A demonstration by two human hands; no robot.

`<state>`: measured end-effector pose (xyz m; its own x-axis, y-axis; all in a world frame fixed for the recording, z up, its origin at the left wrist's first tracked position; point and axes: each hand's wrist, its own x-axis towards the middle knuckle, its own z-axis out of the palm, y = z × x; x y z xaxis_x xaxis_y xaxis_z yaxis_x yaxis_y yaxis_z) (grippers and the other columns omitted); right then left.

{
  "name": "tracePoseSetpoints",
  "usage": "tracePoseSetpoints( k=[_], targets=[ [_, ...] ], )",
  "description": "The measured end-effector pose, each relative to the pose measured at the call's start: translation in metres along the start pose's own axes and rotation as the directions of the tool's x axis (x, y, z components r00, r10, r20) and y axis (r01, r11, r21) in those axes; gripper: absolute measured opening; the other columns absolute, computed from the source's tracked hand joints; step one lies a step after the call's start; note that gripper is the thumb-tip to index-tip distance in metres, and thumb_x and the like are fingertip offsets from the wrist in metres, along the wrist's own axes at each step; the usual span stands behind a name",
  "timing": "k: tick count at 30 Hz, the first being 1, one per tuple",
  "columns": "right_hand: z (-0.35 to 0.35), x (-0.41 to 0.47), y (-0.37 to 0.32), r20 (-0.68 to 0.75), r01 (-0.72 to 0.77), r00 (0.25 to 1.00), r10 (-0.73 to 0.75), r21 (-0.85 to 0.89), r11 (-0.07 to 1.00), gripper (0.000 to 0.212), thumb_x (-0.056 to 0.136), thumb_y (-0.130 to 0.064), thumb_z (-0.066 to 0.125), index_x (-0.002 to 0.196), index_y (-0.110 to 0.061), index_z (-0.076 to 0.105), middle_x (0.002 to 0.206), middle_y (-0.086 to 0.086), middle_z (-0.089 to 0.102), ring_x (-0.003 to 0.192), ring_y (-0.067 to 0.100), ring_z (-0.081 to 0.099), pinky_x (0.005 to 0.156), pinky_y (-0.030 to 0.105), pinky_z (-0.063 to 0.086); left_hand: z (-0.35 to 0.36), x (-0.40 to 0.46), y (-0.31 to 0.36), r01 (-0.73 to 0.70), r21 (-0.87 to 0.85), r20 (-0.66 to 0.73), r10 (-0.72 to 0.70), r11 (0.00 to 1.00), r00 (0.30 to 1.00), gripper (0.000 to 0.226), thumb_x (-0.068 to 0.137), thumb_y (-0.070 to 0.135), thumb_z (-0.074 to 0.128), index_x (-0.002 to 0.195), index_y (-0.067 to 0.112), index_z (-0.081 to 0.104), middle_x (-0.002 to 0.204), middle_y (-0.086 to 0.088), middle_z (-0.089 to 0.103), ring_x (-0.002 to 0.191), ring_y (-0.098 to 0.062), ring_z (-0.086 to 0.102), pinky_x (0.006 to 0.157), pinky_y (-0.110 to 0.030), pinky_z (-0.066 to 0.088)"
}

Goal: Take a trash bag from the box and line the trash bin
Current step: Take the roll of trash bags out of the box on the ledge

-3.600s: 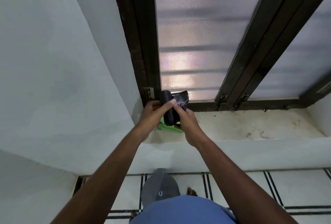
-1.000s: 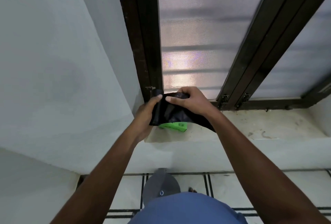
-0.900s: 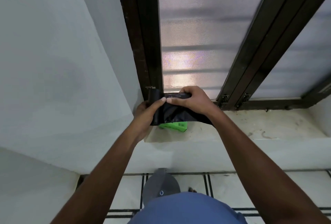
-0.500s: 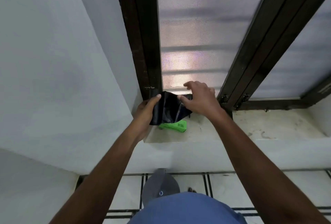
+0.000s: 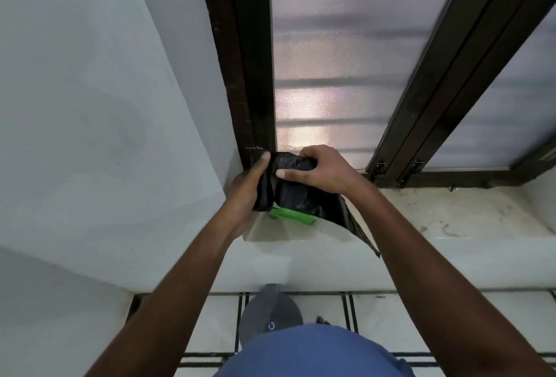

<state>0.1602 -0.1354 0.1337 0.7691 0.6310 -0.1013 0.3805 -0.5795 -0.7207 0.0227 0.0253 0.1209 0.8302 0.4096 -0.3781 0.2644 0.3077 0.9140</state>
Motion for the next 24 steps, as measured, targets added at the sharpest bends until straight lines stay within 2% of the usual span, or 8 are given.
tracePoseSetpoints(
  k=[3, 7, 9, 11, 15, 17, 19, 24],
  targets=[
    [-0.003, 0.002, 0.009, -0.024, -0.031, 0.999, 0.03, -0.041, 0.999, 0.078, 0.062, -0.088, 0.085, 0.085, -0.015, 0.07, 0.084, 0.006, 0.075, 0.082, 0.027, 0.074, 0.078, 0.049, 0.062, -0.008, 0.001, -0.005, -0.079, 0.057, -0.04, 0.082, 0.995, 0.996, 0.056, 0.09, 0.06, 0.082, 0.132, 0.022, 0.076, 0.12, -0.002, 0.084, 0.108, -0.02, 0.082, 0.078, -0.035, 0.065],
    [-0.009, 0.007, 0.018, -0.023, -0.056, 0.998, 0.053, -0.178, 0.983, 0.062, 0.071, -0.078, 0.088, 0.087, -0.021, 0.071, 0.089, 0.001, 0.074, 0.09, 0.025, 0.071, 0.086, 0.047, 0.057, -0.009, 0.001, -0.003, -0.061, 0.014, -0.002, 0.061, 0.998, 0.998, 0.05, 0.094, 0.055, 0.08, 0.133, 0.024, 0.076, 0.124, 0.0, 0.083, 0.115, -0.021, 0.079, 0.098, -0.042, 0.062],
    [-0.011, 0.008, 0.019, -0.052, -0.077, 0.997, 0.063, -0.34, 0.937, 0.046, 0.085, -0.063, 0.085, 0.11, -0.026, 0.073, 0.113, -0.001, 0.074, 0.114, 0.026, 0.068, 0.103, 0.048, 0.048, -0.006, -0.001, 0.0, -0.045, 0.018, -0.011, 0.045, 0.999, 0.999, 0.038, 0.098, 0.054, 0.075, 0.126, 0.028, 0.08, 0.118, 0.003, 0.084, 0.111, -0.017, 0.08, 0.097, -0.04, 0.062],
    [-0.013, 0.007, 0.017, -0.089, -0.091, 0.994, 0.057, -0.44, 0.894, 0.053, 0.095, -0.04, 0.074, 0.145, -0.026, 0.063, 0.142, 0.005, 0.064, 0.14, 0.031, 0.055, 0.12, 0.053, 0.036, -0.004, -0.001, 0.0, -0.035, 0.016, -0.028, 0.036, 0.999, 0.999, 0.033, 0.1, 0.053, 0.071, 0.121, 0.03, 0.082, 0.114, 0.004, 0.085, 0.108, -0.017, 0.08, 0.094, -0.04, 0.063],
    [-0.009, 0.003, -0.003, -0.024, 0.013, 1.0, -0.016, -0.139, 0.99, 0.07, 0.099, -0.028, 0.061, 0.167, -0.024, 0.044, 0.169, 0.001, 0.051, 0.16, 0.025, 0.041, 0.139, 0.057, 0.004, 0.001, 0.001, -0.003, -0.009, -0.001, -0.027, 0.009, 1.0, 1.0, 0.04, 0.105, 0.058, 0.059, 0.127, 0.032, 0.079, 0.122, 0.002, 0.083, 0.118, -0.023, 0.077, 0.103, -0.045, 0.061],
    [-0.003, 0.003, -0.012, 0.065, 0.015, 0.998, -0.02, 0.085, 0.996, 0.066, 0.096, -0.042, 0.065, 0.159, -0.03, 0.054, 0.159, -0.006, 0.062, 0.151, 0.019, 0.052, 0.136, 0.054, 0.024, 0.004, 0.002, -0.003, 0.04, -0.044, -0.031, -0.041, 0.998, 0.999, 0.045, 0.103, 0.06, 0.057, 0.13, 0.03, 0.078, 0.124, -0.002, 0.082, 0.119, -0.026, 0.076, 0.109, -0.051, 0.059],
    [0.003, 0.003, -0.013, 0.1, 0.013, 0.995, -0.027, 0.135, 0.991, 0.055, 0.096, -0.054, 0.072, 0.145, -0.03, 0.067, 0.143, -0.009, 0.071, 0.136, 0.015, 0.063, 0.123, 0.048, 0.046, 0.006, 0.002, -0.003, 0.06, -0.077, -0.017, -0.062, 0.995, 0.998, 0.048, 0.103, 0.061, 0.057, 0.132, 0.028, 0.077, 0.125, -0.005, 0.082, 0.119, -0.027, 0.076, 0.11, -0.054, 0.058],
    [0.011, 0.006, 0.002, 0.088, 0.077, 0.992, -0.085, 0.092, 0.993, 0.057, 0.08, -0.079, 0.072, 0.098, -0.024, 0.071, 0.097, -0.007, 0.074, 0.089, 0.012, 0.069, 0.084, 0.037, 0.055, -0.002, -0.001, -0.003, -0.022, -0.016, 0.078, 0.023, 1.0, 0.997, 0.051, 0.098, 0.055, 0.074, 0.14, 0.025, 0.072, 0.132, -0.007, 0.079, 0.124, -0.027, 0.075, 0.099, -0.044, 0.062]
  ],
)
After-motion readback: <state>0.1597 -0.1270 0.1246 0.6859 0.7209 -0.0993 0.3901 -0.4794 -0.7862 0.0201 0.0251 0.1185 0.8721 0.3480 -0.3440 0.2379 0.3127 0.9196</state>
